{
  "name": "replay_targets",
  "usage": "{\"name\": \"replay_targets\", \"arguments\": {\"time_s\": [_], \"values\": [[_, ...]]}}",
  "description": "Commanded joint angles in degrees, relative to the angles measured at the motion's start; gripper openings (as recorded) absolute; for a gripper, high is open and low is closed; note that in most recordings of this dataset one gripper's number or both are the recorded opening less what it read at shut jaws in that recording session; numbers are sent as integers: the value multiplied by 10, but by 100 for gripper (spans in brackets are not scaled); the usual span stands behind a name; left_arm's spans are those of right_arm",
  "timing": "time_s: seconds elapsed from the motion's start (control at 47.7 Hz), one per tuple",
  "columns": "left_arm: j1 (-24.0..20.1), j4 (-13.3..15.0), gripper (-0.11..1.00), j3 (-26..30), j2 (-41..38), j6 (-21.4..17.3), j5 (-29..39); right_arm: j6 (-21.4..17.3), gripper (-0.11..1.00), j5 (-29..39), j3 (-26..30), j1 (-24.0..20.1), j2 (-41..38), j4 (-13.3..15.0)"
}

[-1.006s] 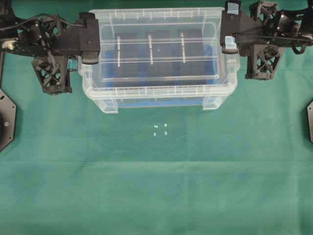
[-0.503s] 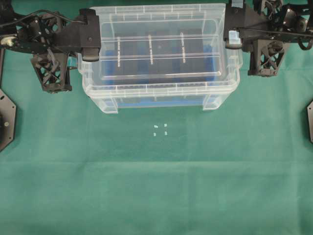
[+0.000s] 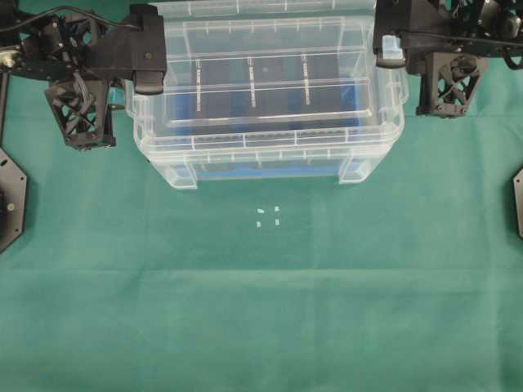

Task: Clamp the lid of the box with both arms, then lift and open it.
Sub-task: 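Carry the lid with both grippers toward the front of the table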

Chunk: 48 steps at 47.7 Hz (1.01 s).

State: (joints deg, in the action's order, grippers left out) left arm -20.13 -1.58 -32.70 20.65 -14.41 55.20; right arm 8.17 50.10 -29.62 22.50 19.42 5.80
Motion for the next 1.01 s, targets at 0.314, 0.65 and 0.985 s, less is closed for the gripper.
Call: {"name": "replay_targets", "arguments": {"time_s": [0.314,0.65,0.985], "values": [[9,4,1,83,4,4,25,-7,0,22,72,-54,16,-5],[16,4,1,99,4,17,39,-7,0,32,77,-55,28,-4],[31,4,1,91,11,40,48,-10,0,38,79,-68,30,-4]]}}
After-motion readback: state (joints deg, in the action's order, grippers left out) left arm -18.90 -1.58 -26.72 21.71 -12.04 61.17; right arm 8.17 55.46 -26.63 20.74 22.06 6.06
